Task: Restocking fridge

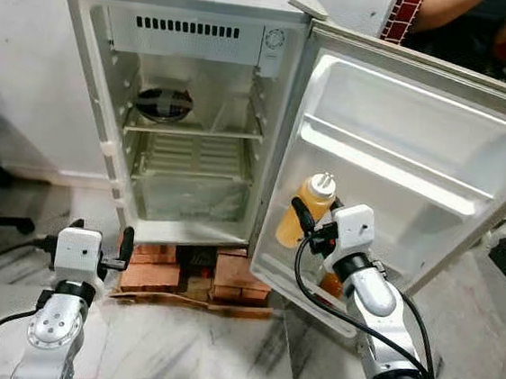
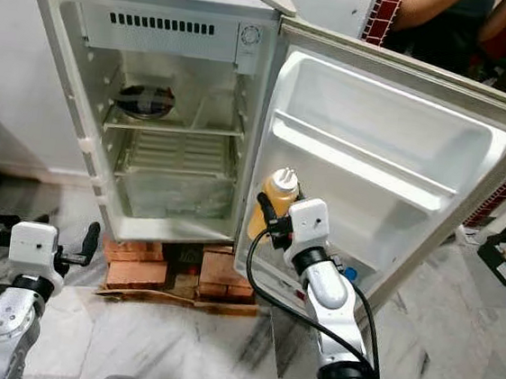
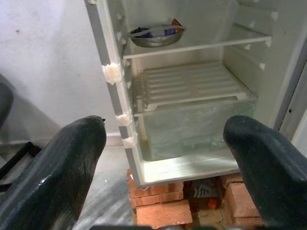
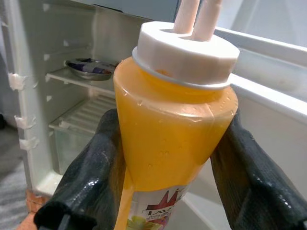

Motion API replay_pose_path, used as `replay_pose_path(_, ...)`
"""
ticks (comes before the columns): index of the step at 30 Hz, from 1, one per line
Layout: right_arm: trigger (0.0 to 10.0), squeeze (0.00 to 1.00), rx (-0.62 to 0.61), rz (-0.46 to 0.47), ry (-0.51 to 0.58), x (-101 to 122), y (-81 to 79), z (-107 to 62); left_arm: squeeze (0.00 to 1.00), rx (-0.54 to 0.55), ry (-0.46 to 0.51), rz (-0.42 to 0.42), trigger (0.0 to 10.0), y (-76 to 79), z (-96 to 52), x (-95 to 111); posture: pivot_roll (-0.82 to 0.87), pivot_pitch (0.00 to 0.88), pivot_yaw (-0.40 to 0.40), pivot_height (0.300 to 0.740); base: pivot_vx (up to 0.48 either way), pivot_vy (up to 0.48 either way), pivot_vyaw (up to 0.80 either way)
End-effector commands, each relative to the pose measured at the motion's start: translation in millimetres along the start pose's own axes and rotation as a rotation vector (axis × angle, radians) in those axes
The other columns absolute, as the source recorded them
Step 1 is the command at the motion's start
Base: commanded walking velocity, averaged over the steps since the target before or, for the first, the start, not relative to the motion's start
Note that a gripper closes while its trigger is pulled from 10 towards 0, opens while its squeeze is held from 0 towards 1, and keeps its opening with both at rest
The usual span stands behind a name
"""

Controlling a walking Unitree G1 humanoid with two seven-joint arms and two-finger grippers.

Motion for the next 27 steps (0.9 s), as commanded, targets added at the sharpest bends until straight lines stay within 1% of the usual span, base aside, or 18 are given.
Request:
replay_pose_path(1, 10.0, 0.00, -0.058, 0.035, -0.010, -3, 10.7, -2.8, 0.00, -0.012, 0.013, 0.002, 10.0, -1.3, 0.1, 5, 0.10, 0.000, -0.079, 0.740, 0.255, 0.000, 0.00)
replay_pose_path(5, 10.0, 0.00, -0.058, 0.038, -0.030, -10, 9.1, -9.3, 0.00, -0.036, 0.014, 0.009, 10.0, 1.6, -2.1, 5, 0.10, 0.000, -0.075, 0.740, 0.274, 0.000, 0.00)
replay_pose_path(7, 10.0, 0.00, -0.047, 0.035, -0.043, -14, 7.3, -10.9, 0.00, -0.033, 0.016, 0.006, 10.0, 1.4, -0.3, 6, 0.10, 0.000, -0.075, 0.740, 0.291, 0.000, 0.00)
replay_pose_path(11, 10.0, 0.00, -0.042, 0.041, -0.058, -16, 7.8, -11.1, 0.00, -0.033, 0.021, 0.000, 10.0, 3.5, 1.6, 8, 0.09, 0.000, -0.076, 0.740, 0.289, 0.000, 0.00)
replay_pose_path(14, 10.0, 0.00, -0.038, 0.036, -0.084, -21, 10.0, -13.0, 0.00, -0.038, 0.021, -0.004, 10.0, 6.9, 0.3, 8, 0.10, 0.000, -0.080, 0.740, 0.286, 0.000, 0.00)
replay_pose_path(16, 10.0, 0.00, -0.031, 0.035, -0.094, -23, 9.8, -13.6, 0.00, -0.043, 0.019, -0.005, 10.0, 8.2, -0.3, 7, 0.10, 0.000, -0.081, 0.740, 0.277, 0.000, 0.00)
replay_pose_path(18, 10.0, 0.00, -0.019, 0.023, -0.127, -29, 8.7, -14.9, 0.00, -0.048, 0.016, -0.006, 10.0, 9.2, -1.3, 6, 0.10, 0.000, -0.084, 0.740, 0.277, 0.000, 0.00)
replay_pose_path(21, 10.0, 0.00, -0.014, 0.026, -0.137, -31, 7.7, -15.3, 0.00, -0.049, 0.014, -0.006, 10.0, 9.6, -1.8, 6, 0.10, 0.000, -0.085, 0.740, 0.281, 0.000, 0.00)
replay_pose_path(24, 10.0, 0.00, 0.020, 0.025, -0.164, -37, 2.2, -17.2, 0.00, -0.041, 0.010, -0.016, 10.0, 10.3, -2.7, 4, 0.10, 0.000, -0.091, 0.740, 0.082, 0.000, 0.00)
replay_pose_path(27, 10.0, 0.00, 0.053, 0.045, -0.175, -39, -2.5, -17.6, 0.00, -0.036, 0.011, -0.027, 10.0, 11.4, -2.6, 4, 0.10, 0.000, -0.095, 0.740, 0.000, 0.000, 0.00)
Point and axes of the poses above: a point about 5 cm out from each wrist's last joint towards the gripper, its own z axis pointing out of the wrist towards the gripper, its own x axis along the axis of the wrist's last joint, y = z × x, the point moved 6 cm from there along z, pointing out of the wrist towards the gripper, and after that the axes turned 5 degrees about z, right-handed, at the moved point
